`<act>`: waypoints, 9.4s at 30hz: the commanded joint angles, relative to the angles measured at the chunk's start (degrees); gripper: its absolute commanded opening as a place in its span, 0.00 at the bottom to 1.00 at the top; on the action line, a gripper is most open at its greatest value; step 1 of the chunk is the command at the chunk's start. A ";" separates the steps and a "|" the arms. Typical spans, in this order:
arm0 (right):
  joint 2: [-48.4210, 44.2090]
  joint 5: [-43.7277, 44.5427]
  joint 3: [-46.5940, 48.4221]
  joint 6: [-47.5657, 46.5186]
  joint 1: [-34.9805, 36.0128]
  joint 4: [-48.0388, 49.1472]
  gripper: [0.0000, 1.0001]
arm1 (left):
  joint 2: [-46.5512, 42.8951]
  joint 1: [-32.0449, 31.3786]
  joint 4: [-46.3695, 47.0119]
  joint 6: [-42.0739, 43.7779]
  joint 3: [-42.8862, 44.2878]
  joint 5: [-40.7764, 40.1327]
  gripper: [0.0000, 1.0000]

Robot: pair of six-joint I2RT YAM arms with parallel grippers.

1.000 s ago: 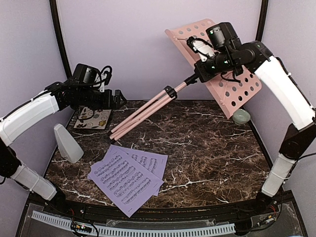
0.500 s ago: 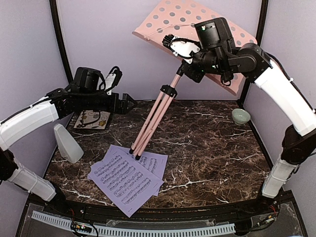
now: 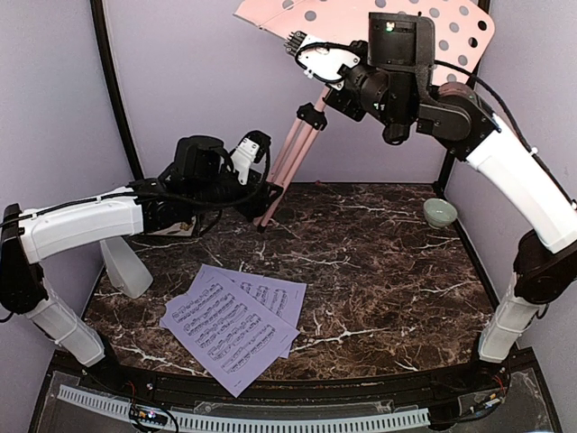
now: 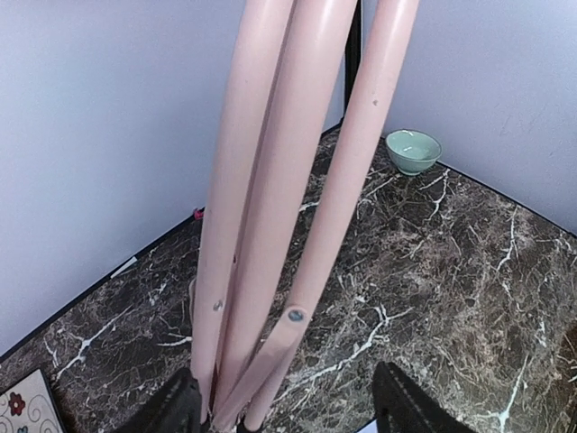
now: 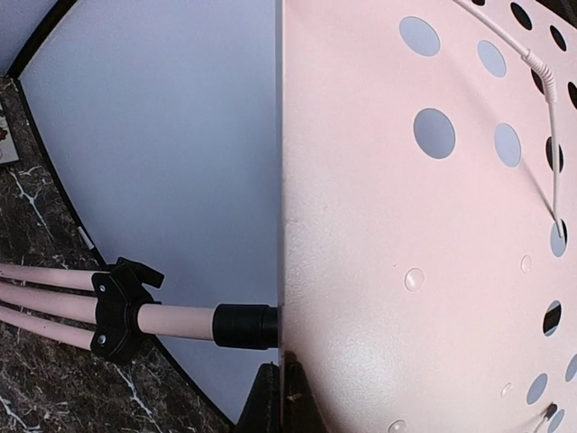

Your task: Set up the instrument practice props

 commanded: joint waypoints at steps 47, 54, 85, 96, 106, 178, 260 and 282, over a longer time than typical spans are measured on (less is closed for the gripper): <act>-4.19 5.15 -4.21 -9.21 6.46 24.06 0.00 | 1.40 -2.50 18.41 15.11 -2.16 -16.22 0.41; -4.35 5.97 -4.17 -10.21 6.45 25.33 0.00 | -1.43 -2.02 20.04 13.41 -4.57 -10.31 0.46; -3.56 4.62 -4.27 -8.37 8.35 27.27 0.00 | 11.76 -2.99 18.03 24.99 9.51 -16.74 0.52; -2.95 6.00 -4.32 -8.23 7.85 30.42 0.00 | 15.61 -3.91 21.06 9.59 13.71 -29.83 0.56; -4.18 5.57 -4.76 -10.33 6.65 31.33 0.00 | 15.13 -3.91 20.02 24.60 9.69 -17.24 0.36; -5.62 -4.87 -27.12 -30.09 1.86 50.30 0.28 | 18.18 -3.66 22.58 23.94 -5.09 -5.52 0.86; -1.44 -28.52 -55.10 58.94 -12.91 20.23 0.00 | 22.32 13.74 13.40 10.21 0.39 18.91 0.15; 5.30 -36.94 -50.43 49.93 -21.56 29.33 0.00 | 31.66 16.31 12.34 14.30 12.98 12.39 0.08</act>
